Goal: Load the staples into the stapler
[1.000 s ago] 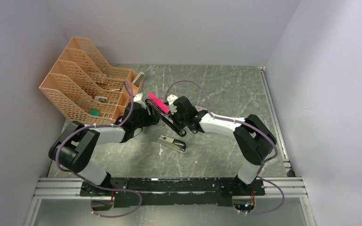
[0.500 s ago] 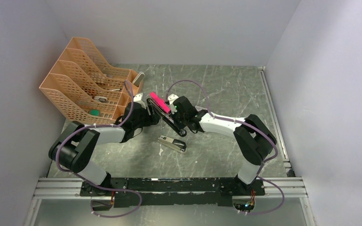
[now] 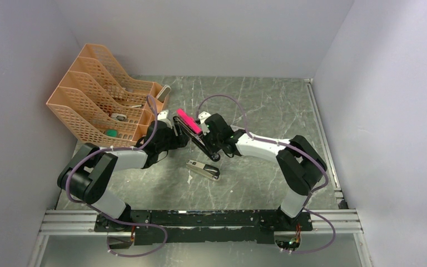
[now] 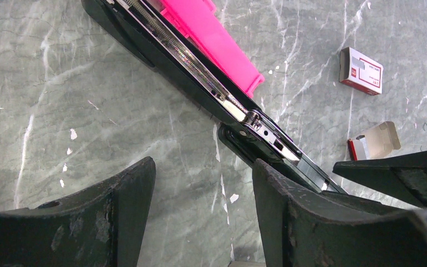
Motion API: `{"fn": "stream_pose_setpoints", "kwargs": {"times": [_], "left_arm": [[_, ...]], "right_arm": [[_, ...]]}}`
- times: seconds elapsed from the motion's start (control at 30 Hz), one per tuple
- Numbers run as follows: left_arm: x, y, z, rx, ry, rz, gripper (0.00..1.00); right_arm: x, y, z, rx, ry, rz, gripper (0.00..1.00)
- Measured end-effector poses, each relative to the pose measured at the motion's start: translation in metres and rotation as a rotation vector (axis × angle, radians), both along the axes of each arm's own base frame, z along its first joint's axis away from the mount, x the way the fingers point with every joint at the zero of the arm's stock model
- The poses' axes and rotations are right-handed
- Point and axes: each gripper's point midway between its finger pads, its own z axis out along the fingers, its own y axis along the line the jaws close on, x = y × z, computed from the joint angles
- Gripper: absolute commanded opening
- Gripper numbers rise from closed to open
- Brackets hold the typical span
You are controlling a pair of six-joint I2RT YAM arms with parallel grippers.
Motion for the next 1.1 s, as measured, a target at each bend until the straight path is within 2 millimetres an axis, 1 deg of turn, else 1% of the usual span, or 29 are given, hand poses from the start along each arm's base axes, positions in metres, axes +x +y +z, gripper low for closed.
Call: {"fn": "stream_pose_setpoints", "kwargs": {"times": [0.13, 0.27, 0.37, 0.43, 0.5, 0.57, 0.67, 0.73, 0.93, 1.1], "left_arm": [[0.0, 0.0, 0.0, 0.0, 0.0, 0.0, 0.69], [0.0, -0.001, 0.0, 0.0, 0.0, -0.002, 0.69], [-0.001, -0.001, 0.0, 0.0, 0.0, -0.003, 0.69], [-0.001, -0.001, 0.0, 0.0, 0.0, -0.004, 0.69], [-0.001, -0.002, 0.0, 0.0, -0.001, -0.004, 0.69], [-0.001, -0.002, 0.002, -0.002, -0.003, -0.004, 0.69], [-0.001, -0.002, 0.004, -0.006, -0.006, -0.003, 0.69], [-0.001, -0.002, 0.006, -0.015, -0.004, 0.001, 0.69], [0.001, 0.0, 0.007, -0.044, 0.009, 0.018, 0.69], [0.001, 0.0, 0.008, -0.059, 0.018, 0.02, 0.69]], "right_arm": [[0.0, 0.0, 0.011, 0.024, -0.021, 0.001, 0.38], [0.005, 0.003, 0.037, 0.103, -0.093, -0.004, 0.39], [0.014, 0.004, 0.055, 0.165, -0.142, -0.021, 0.39], [0.021, 0.006, 0.059, 0.191, -0.158, -0.026, 0.4], [0.026, 0.008, 0.053, 0.198, -0.153, -0.022, 0.41], [0.027, 0.012, 0.041, 0.192, -0.128, -0.006, 0.41], [0.021, 0.016, 0.024, 0.18, -0.081, 0.029, 0.43], [0.016, 0.016, 0.017, 0.181, -0.06, 0.048, 0.44], [-0.003, 0.006, -0.002, 0.155, -0.012, 0.069, 0.44], [-0.009, -0.003, -0.013, 0.126, 0.008, 0.062, 0.42]]}}
